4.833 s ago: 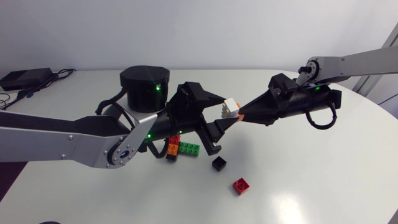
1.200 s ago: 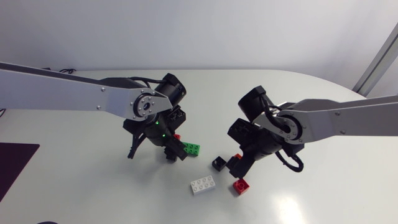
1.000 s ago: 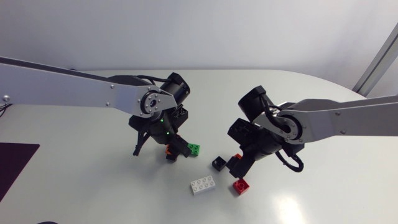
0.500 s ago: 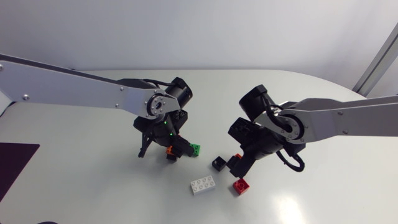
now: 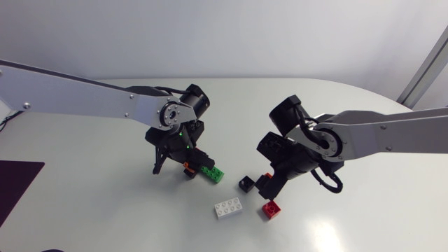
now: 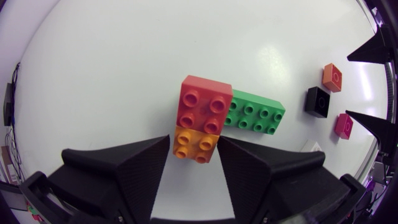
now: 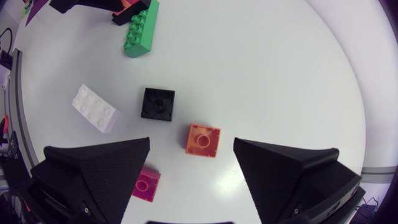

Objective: Disassemble duplo

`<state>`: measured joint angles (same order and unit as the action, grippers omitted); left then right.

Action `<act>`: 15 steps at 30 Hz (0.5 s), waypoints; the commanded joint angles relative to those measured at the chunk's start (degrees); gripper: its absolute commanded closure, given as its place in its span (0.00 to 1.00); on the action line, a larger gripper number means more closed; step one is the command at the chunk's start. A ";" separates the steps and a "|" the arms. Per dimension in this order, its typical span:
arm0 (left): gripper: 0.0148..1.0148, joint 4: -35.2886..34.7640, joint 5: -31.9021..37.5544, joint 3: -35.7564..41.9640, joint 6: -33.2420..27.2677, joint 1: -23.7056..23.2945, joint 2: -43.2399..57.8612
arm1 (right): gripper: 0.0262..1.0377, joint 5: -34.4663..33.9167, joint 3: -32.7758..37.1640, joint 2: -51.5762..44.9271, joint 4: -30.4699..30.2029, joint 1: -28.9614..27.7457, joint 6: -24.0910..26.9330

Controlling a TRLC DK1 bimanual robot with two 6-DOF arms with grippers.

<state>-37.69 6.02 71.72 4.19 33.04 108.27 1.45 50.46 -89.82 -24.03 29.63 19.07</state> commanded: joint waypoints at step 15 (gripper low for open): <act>0.83 4.29 -1.45 -1.32 -4.98 -1.75 -4.29 | 0.07 -0.05 -1.41 1.49 -0.14 -1.06 0.71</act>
<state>-34.35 4.99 71.96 1.10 32.58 107.15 1.50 50.43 -89.69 -24.03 29.28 19.20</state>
